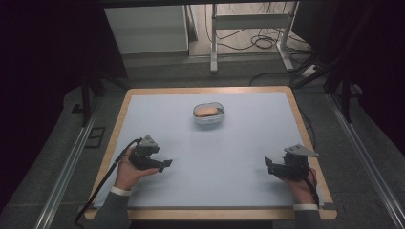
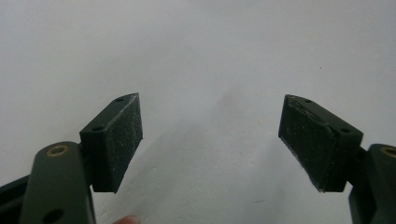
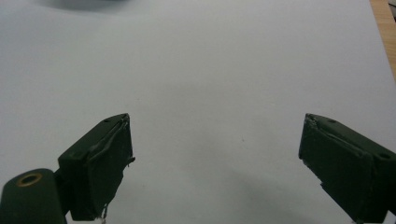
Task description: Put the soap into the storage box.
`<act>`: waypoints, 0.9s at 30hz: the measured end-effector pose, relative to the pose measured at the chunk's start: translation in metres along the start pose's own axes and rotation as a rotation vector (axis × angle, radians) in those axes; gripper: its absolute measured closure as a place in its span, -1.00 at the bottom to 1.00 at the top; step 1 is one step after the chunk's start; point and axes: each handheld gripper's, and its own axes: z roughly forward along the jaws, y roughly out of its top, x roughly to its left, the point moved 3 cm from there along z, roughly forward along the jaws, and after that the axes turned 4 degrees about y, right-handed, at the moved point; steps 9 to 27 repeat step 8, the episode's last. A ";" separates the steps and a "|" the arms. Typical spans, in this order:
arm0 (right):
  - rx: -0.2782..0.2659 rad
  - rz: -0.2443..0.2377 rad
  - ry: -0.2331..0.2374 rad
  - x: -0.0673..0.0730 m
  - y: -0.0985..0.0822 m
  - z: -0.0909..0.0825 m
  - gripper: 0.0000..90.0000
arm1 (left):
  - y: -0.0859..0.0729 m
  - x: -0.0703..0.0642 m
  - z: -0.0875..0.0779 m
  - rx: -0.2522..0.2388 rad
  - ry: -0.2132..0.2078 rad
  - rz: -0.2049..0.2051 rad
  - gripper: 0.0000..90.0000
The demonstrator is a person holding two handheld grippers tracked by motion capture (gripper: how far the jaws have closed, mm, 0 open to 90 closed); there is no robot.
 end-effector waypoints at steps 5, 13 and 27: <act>0.001 -0.001 0.002 0.001 0.000 0.000 -0.79 | 0.000 0.001 -0.001 -0.006 0.002 -0.005 -0.51; -0.001 -0.003 0.000 0.001 0.001 0.000 -0.79 | 0.001 0.001 -0.002 -0.010 0.000 -0.010 -0.52; -0.001 -0.003 0.000 0.001 0.001 0.000 -0.79 | 0.001 0.001 -0.002 -0.010 0.000 -0.010 -0.52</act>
